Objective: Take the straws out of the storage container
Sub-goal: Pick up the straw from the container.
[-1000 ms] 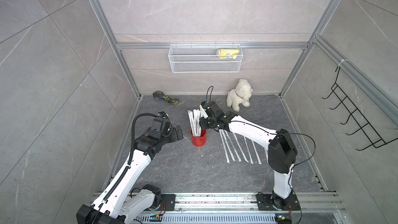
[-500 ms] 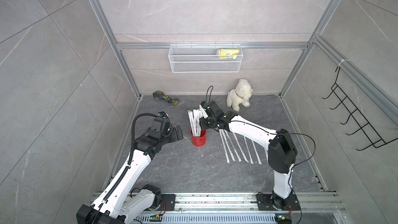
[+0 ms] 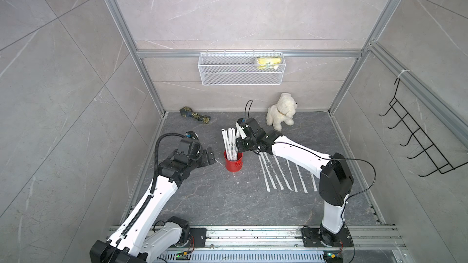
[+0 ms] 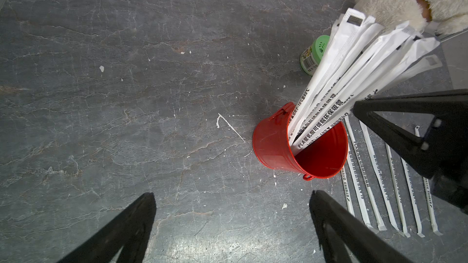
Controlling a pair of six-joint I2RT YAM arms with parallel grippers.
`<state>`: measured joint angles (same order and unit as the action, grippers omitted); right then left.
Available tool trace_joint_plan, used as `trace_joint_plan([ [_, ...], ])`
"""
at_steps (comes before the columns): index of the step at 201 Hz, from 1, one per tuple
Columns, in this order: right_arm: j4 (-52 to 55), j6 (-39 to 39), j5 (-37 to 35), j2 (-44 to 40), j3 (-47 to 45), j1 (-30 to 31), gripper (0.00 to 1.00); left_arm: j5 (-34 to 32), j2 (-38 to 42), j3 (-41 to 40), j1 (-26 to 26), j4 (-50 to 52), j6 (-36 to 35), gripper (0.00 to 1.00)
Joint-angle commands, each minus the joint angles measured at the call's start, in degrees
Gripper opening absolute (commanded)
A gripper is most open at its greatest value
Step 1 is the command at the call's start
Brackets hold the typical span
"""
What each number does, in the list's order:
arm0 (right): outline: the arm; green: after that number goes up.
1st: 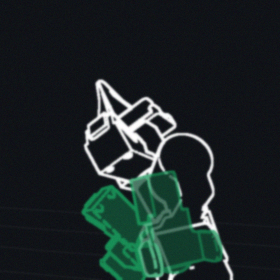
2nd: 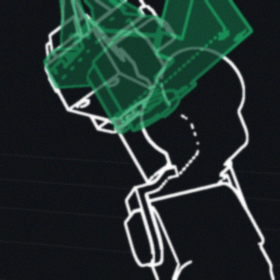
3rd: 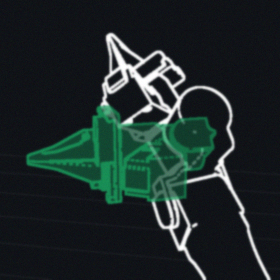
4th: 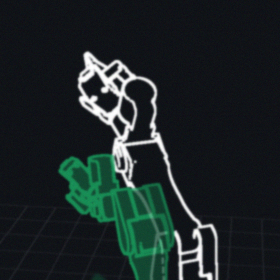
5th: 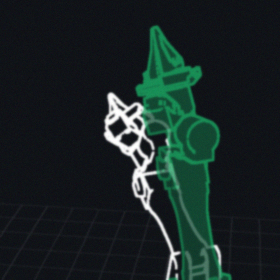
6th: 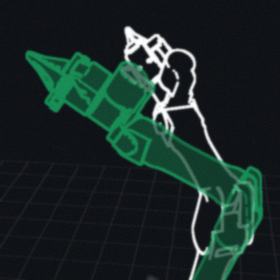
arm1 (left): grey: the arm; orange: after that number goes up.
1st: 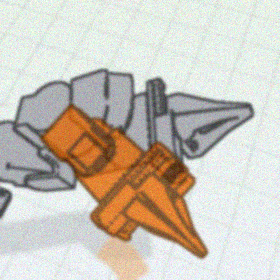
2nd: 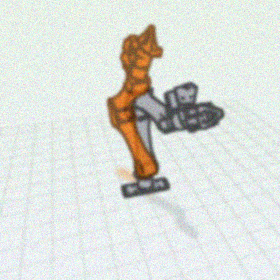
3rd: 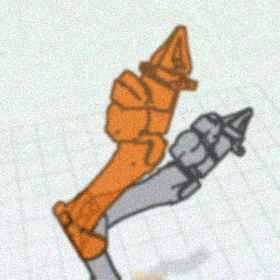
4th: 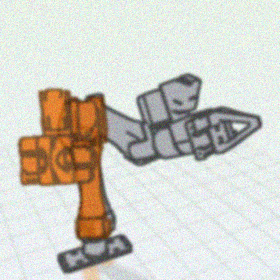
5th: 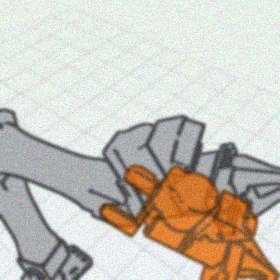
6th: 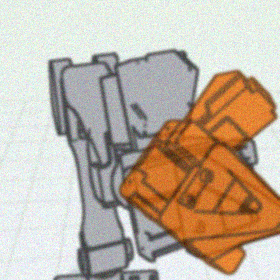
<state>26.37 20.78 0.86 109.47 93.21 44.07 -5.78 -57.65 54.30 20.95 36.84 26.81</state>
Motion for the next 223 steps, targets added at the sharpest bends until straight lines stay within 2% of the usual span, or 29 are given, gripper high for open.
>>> trace_joint_plan([
  [1, 1.05, -0.99, -0.88, -1.92, -0.96, 0.05, 0.11, 0.70, 0.23, 2.21, -0.21, -0.89, -1.35, 0.99],
  [44, 0.57, -0.65, -0.65, -0.85, -0.97, 0.07, 0.12, 0.78, 0.15, 2.21, -0.22, -0.90, -1.42, 0.99],
  [114, 1.58, -0.56, -0.35, 1.79, 1.64, 0.05, 0.21, 0.67, 0.09, 2.29, -0.21, -0.89, -1.49, 0.99],
  [207, 3.14, -0.73, -0.72, 4.09, 4.07, 0.05, 0.22, 0.62, 0.19, 2.30, -0.21, -0.88, -1.45, 0.99],
  [223, 3.19, -0.72, -0.76, 4.09, 4.12, 0.05, 0.20, 0.70, 0.20, 2.30, -0.21, -0.86, -1.44, 0.99],
])
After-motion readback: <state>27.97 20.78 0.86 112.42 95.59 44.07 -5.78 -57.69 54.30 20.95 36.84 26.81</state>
